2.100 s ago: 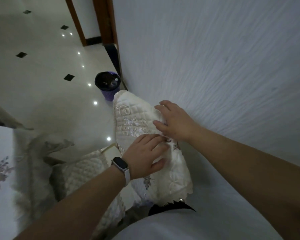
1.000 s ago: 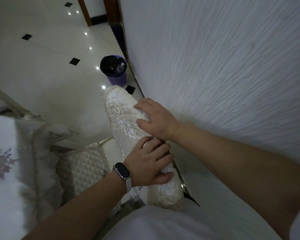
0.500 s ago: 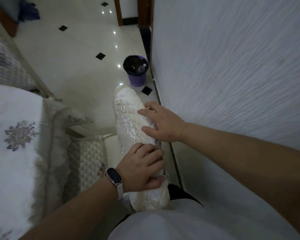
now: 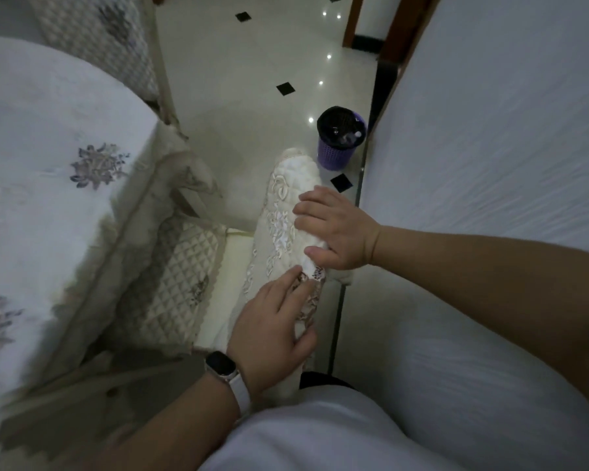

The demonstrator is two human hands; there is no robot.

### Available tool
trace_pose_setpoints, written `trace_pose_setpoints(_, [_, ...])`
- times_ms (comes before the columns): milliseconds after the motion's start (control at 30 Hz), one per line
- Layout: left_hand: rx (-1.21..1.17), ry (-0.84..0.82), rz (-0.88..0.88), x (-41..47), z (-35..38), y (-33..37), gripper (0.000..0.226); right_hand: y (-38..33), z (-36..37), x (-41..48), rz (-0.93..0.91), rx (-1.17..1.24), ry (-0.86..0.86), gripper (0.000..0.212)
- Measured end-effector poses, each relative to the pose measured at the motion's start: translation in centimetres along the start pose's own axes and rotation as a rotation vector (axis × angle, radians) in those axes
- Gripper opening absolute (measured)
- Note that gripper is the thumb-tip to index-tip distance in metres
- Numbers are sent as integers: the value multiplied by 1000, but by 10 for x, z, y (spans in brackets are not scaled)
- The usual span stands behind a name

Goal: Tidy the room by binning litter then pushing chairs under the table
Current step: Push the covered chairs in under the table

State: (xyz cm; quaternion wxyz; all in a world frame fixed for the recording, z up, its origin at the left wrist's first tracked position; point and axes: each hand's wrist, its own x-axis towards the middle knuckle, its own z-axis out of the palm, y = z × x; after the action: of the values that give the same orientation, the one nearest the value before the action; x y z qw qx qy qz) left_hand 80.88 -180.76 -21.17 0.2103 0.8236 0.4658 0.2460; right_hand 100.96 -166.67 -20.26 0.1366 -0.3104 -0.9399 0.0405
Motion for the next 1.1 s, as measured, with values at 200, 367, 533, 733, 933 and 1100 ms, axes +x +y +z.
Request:
trace_pose_setpoints(200, [-8, 25, -25, -3, -1, 6, 55, -3, 4, 4, -78, 16, 67, 44])
trace_pose_setpoints(367, [10, 84, -70, -6, 3, 11, 54, 0, 2, 9, -99, -17, 85, 46])
trace_pose_setpoints(533, [23, 88, -104, -1, 6, 17, 59, 9, 5, 15, -146, -30, 112, 47])
trace_pose_setpoints(733, [51, 153, -143, 1, -9, 10, 54, 10, 18, 36, -184, 37, 206, 52])
trace_pose_setpoints(933, [153, 194, -67, -6, -39, -13, 45, 5, 27, 83, -337, 117, 196, 60])
trace_pose_setpoints(1100, [225, 235, -103, -9, -51, -22, 37, 25, 19, 125, -573, 114, 39, 73])
